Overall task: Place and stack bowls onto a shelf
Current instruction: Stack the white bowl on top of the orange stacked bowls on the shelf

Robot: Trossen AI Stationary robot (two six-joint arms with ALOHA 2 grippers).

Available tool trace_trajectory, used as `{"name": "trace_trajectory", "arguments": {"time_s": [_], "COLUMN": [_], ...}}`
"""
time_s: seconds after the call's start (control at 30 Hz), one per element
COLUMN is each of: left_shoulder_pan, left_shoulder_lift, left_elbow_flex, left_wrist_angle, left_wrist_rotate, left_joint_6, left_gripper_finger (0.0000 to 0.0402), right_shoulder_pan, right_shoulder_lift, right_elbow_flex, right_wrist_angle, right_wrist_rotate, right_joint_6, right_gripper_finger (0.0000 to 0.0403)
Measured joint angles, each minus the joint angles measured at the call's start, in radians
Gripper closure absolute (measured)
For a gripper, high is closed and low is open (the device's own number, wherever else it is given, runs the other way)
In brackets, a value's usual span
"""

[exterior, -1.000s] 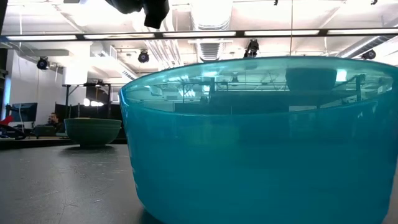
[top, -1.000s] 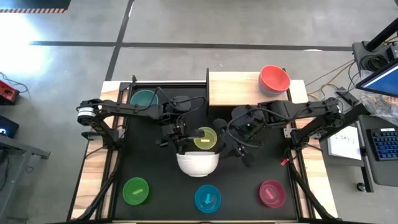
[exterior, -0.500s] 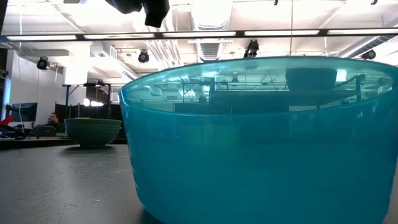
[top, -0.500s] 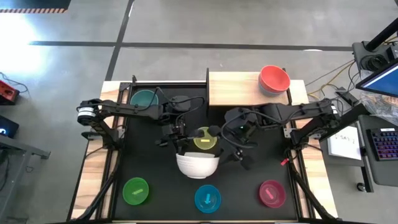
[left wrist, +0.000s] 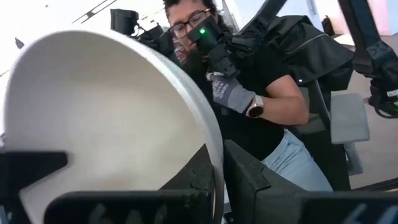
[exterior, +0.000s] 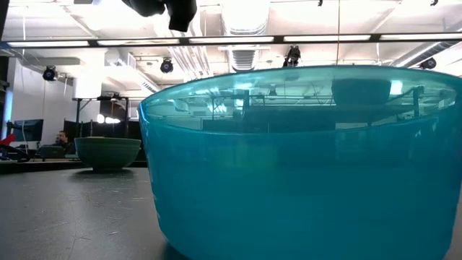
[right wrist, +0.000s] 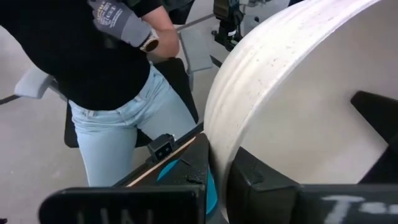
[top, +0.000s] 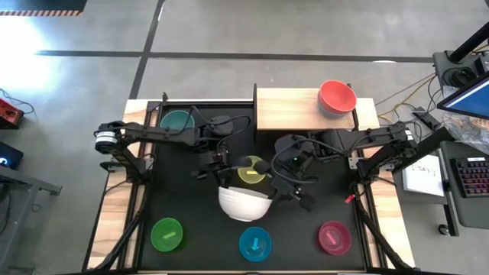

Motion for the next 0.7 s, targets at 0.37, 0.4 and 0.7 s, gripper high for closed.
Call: {"name": "trace_trajectory", "arguments": {"time_s": [0.37, 0.4, 0.7], "left_shoulder_pan": [0.0, 0.0, 0.024], "left_shoulder_lift": [0.0, 0.0, -0.016], "left_elbow_flex": [0.001, 0.001, 0.001], "left_wrist_angle": [0.018, 0.029, 0.066], "left_wrist_rotate": [-0.085, -0.104, -0.114], "left_joint_6": [-0.082, -0.083, -0.089], "left_gripper_finger": [0.0278, 0.0268, 0.0209], "right_shoulder_pan": [-0.004, -0.004, -0.007], "right_shoulder_lift": [0.01, 0.014, 0.049], "right_elbow_flex": [-0.001, -0.001, 0.001], "right_wrist_angle": [0.01, 0.014, 0.021], "right_wrist_rotate": [0.032, 0.031, -0.036], "right_joint_6": [-0.016, -0.017, 0.013], "right_gripper_finger": [0.0396, 0.0396, 0.0395]}}
